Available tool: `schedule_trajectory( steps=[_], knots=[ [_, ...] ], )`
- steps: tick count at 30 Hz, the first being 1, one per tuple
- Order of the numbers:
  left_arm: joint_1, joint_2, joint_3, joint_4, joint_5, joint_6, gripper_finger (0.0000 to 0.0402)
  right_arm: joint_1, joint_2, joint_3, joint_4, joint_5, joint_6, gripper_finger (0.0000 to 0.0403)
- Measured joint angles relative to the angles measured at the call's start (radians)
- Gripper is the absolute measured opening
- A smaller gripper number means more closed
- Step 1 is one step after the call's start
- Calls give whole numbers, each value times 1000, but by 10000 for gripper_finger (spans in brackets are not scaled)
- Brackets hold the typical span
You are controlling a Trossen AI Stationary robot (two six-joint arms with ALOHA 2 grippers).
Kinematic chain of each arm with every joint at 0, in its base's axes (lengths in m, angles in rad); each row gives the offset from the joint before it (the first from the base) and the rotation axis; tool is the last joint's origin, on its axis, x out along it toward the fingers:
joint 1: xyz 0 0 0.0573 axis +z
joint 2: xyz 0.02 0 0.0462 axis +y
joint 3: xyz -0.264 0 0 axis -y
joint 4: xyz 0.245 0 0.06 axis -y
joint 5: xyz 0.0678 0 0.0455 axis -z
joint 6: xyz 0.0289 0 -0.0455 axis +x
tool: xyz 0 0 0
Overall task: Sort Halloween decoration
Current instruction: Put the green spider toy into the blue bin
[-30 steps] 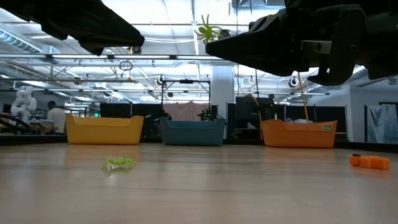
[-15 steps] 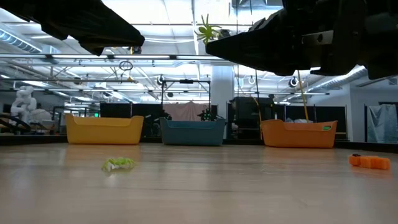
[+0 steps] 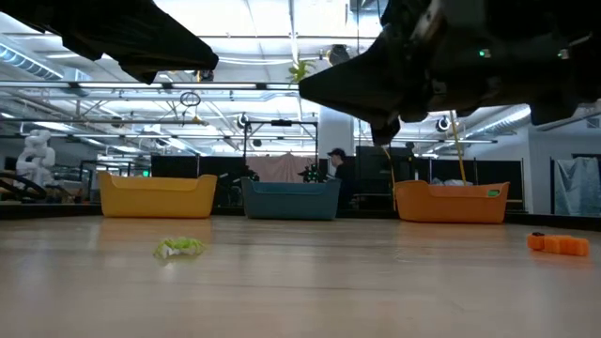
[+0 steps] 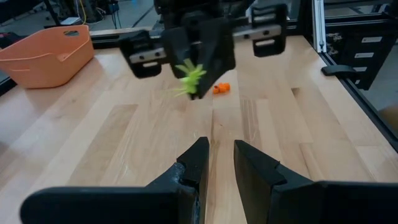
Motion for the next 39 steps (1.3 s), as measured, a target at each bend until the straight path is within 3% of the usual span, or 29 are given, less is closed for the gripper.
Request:
schedule_trajectory(
  steps=[5,13,20,24,33,39],
  knots=[
    [0,0,0,0,0,0,75,-24,0,0,0,1,110,0],
    [0,0,0,-1,0,1,75,-68,-5,0,26,79,125,0],
    [0,0,0,-2,0,5,75,-155,-62,6,-30,81,162,0],
    [0,0,0,-4,0,13,75,-229,-128,66,-237,77,169,0],
    [0,0,0,-4,0,63,75,-431,-203,428,-1095,5,145,0],
    [0,0,0,-4,0,64,75,-558,-204,612,-1348,-51,77,0]
  ],
)
